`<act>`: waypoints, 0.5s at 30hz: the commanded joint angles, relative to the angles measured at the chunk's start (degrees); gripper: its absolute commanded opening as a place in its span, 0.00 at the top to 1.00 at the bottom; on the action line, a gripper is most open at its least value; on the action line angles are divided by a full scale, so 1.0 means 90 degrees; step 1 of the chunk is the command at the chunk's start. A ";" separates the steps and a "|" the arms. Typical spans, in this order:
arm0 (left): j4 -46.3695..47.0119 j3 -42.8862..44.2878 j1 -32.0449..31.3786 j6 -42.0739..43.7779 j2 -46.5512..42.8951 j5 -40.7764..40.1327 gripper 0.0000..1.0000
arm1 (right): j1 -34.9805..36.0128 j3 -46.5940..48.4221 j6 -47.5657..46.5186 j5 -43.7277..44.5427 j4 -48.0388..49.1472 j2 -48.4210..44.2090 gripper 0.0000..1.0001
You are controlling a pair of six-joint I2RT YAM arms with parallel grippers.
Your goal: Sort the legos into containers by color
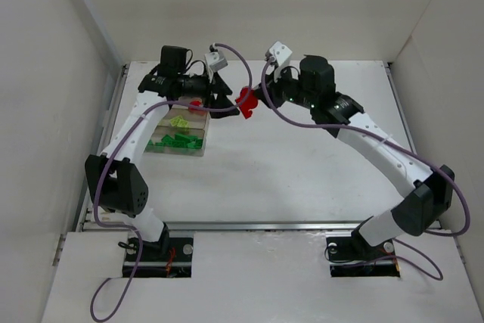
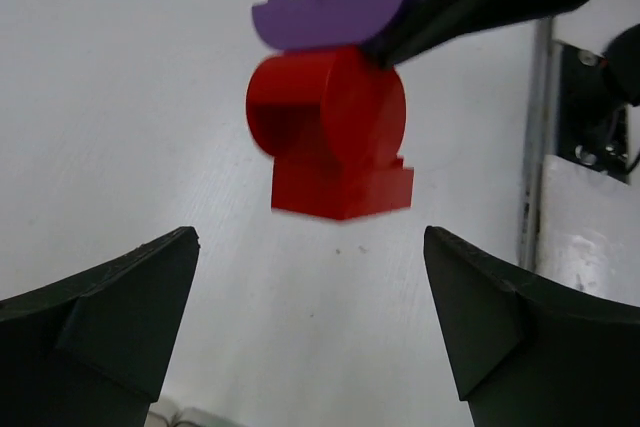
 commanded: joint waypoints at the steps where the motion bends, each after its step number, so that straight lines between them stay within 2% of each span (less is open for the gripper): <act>1: -0.0386 0.0074 -0.0102 0.0490 -0.0171 0.1257 0.06 | 0.0324 -0.0091 -0.0703 0.0029 0.0231 -0.0218 1.00; 6: -0.0445 0.0073 -0.0102 0.0616 -0.0113 0.1579 0.06 | 0.0470 -0.0150 -0.0762 0.0097 0.0231 -0.0336 1.00; 8: -0.0445 0.0015 -0.0102 0.0617 -0.0113 0.1580 0.10 | 0.0470 -0.0150 -0.0762 0.0010 0.0289 -0.0414 1.00; 9: -0.0513 0.0015 -0.0102 0.0617 -0.0113 0.1512 0.14 | 0.0470 -0.0150 -0.0762 0.0009 0.0290 -0.0482 1.00; 10: -0.0513 0.0015 -0.0102 0.0675 -0.0113 0.1434 0.24 | 0.0470 -0.0150 -0.0762 0.0009 0.0290 -0.0483 1.00; 12: -0.0698 0.0015 -0.0102 0.0850 -0.0113 0.1375 0.33 | 0.0470 -0.0150 -0.0762 0.0009 0.0290 -0.0541 1.00; 13: -0.0786 0.0015 -0.0102 0.0958 -0.0171 0.1375 0.37 | 0.0470 -0.0150 -0.0762 0.0009 0.0290 -0.0541 1.00; 15: -0.0855 -0.0054 -0.0190 0.1037 -0.0171 0.1375 0.37 | 0.0470 -0.0150 -0.0762 0.0009 0.0290 -0.0541 1.00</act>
